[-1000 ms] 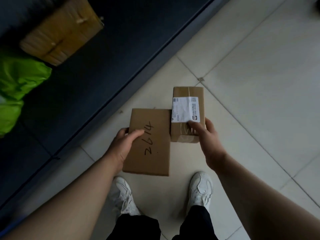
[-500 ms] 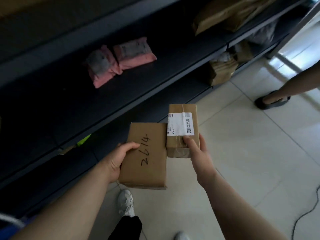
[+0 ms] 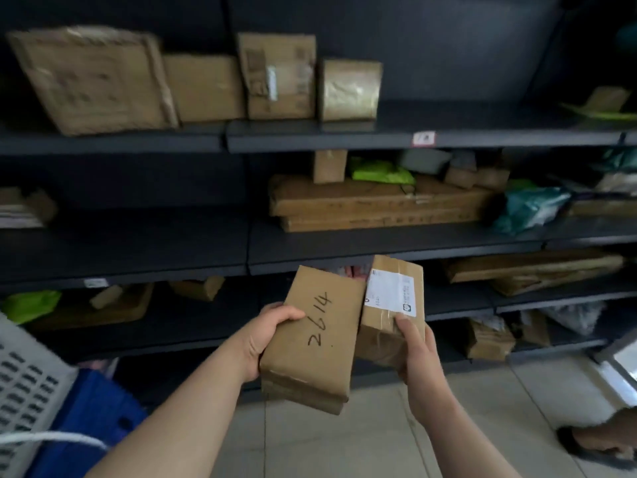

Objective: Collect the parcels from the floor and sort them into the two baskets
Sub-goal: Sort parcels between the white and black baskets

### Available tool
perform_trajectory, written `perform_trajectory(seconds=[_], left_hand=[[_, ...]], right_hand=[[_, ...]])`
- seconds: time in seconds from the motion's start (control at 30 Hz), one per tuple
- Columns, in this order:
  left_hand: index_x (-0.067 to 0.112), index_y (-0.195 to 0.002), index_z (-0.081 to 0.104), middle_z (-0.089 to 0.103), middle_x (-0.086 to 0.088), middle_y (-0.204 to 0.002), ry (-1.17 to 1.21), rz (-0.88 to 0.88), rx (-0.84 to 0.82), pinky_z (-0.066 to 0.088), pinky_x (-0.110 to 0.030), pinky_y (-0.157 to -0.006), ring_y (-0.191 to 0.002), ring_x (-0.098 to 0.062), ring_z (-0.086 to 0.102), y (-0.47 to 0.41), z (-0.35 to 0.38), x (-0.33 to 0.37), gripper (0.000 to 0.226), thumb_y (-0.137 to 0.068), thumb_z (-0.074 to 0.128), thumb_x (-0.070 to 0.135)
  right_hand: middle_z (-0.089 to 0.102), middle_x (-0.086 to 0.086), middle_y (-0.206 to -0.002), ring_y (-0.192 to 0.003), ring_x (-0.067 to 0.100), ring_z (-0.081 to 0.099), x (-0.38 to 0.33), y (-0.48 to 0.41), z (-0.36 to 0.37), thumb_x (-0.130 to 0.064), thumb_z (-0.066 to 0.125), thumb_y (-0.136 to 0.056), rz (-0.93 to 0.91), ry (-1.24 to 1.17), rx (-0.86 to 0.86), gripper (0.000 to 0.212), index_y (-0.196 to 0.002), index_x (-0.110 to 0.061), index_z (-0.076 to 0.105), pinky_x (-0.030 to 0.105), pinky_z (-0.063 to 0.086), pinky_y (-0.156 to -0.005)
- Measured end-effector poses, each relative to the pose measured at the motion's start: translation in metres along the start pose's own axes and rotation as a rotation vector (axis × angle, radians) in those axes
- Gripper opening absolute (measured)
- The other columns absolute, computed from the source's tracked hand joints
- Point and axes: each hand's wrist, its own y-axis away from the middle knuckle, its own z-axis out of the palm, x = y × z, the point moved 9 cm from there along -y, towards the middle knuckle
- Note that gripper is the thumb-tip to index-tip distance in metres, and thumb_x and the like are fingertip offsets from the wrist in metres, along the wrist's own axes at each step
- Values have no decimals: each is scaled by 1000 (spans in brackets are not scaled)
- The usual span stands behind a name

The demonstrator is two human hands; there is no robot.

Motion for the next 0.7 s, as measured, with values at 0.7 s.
perform_trajectory(seconds=[0.7], left_hand=[[12,-103,71,75,-15,-91,311,258,598,52,-38,-75,-79,-31,67,426,-447,5,36,-80,72,40]], right_hand=[[57,-2,-110,-101,21,55,2,346,474,-54,62,-86,68,140,-678,59,-136,-29,44,42,47,-86]])
